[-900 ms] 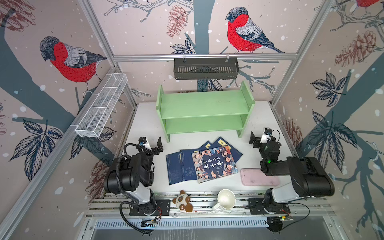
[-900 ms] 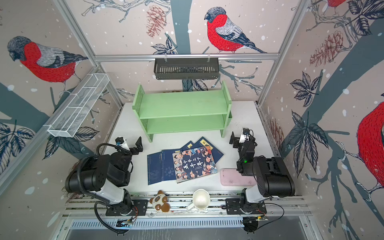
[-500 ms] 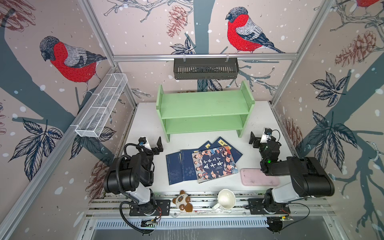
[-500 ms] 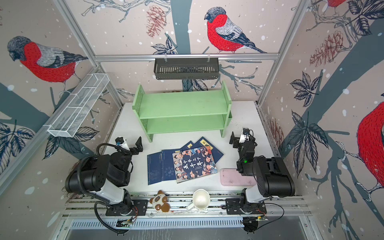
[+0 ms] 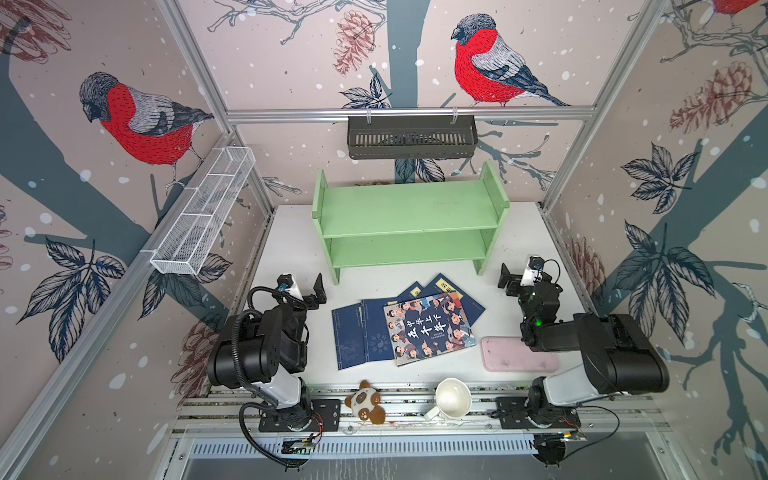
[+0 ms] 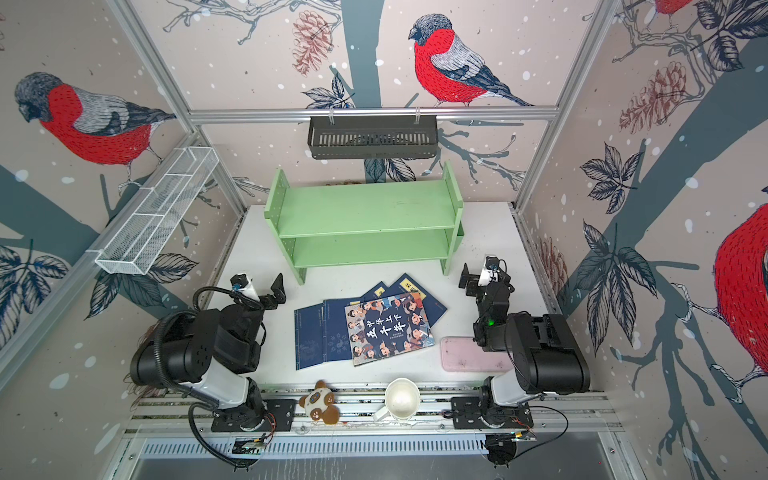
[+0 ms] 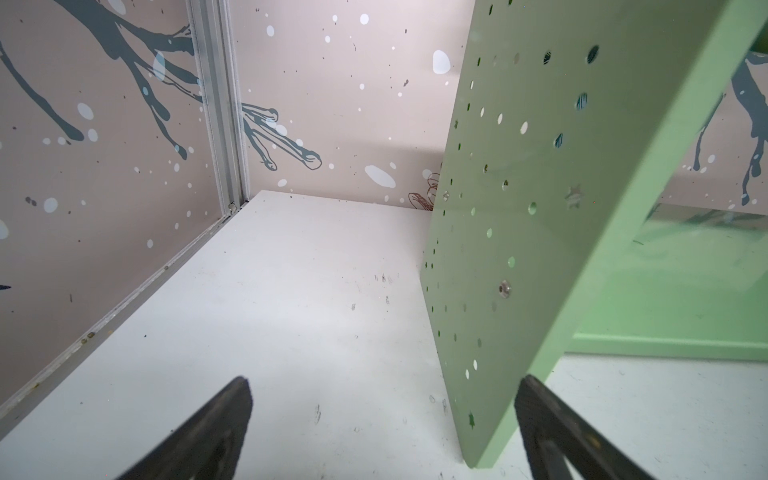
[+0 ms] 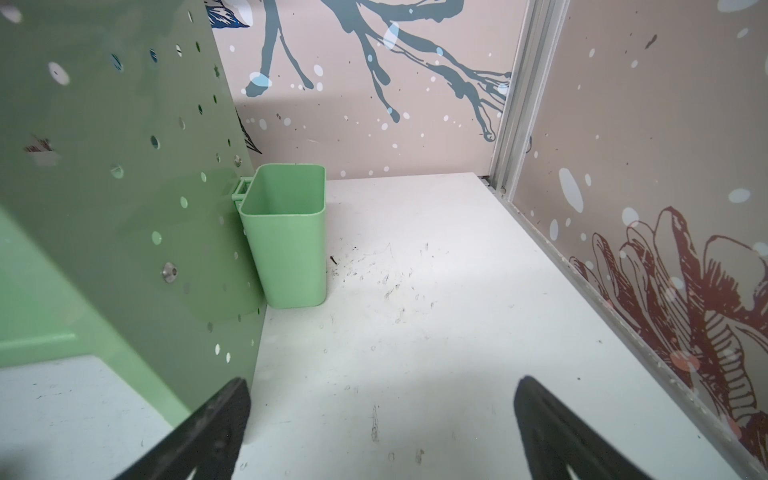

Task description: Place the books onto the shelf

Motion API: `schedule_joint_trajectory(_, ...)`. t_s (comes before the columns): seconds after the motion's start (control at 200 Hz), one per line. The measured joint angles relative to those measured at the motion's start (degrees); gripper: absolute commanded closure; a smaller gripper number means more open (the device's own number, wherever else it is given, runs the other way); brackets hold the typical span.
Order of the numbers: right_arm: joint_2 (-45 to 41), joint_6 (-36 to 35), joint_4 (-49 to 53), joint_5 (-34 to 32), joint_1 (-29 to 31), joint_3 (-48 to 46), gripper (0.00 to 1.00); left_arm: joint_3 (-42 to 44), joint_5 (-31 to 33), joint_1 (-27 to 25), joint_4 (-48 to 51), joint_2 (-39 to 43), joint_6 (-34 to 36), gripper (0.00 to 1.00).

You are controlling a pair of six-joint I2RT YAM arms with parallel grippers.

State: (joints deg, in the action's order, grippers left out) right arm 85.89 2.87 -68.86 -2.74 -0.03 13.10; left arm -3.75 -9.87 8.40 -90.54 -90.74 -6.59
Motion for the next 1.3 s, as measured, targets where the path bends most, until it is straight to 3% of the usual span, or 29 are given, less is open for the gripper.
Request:
schedule_joint_trajectory(0.555, 0.0, 0.4, 0.1, -0.2, -0.4, 0.2, 0.00, -1.0, -0.5, 0.0, 0.9, 0.1, 0.1, 0.01)
schedule_joint_trajectory(0.82, -1.0, 1.7, 2.8, -5.3, 0.7, 1.0, 0.00, -0.9, -2.0, -0.7, 2.0, 0.6, 1.1, 0.02)
schedule_joint_trajectory(1.085, -12.6, 4.9, 21.4, -14.0, 2.6, 9.0, 0.00, -0.7, -3.5, -0.7, 6.3, 10.8, 2.0, 0.02)
schedule_joint_trajectory(1.301, -22.6, 14.8, 44.7, -21.2, 4.5, 14.6, 0.00, -5.7, -6.8, -0.8, 24.2, 21.6, 2.7, 0.02)
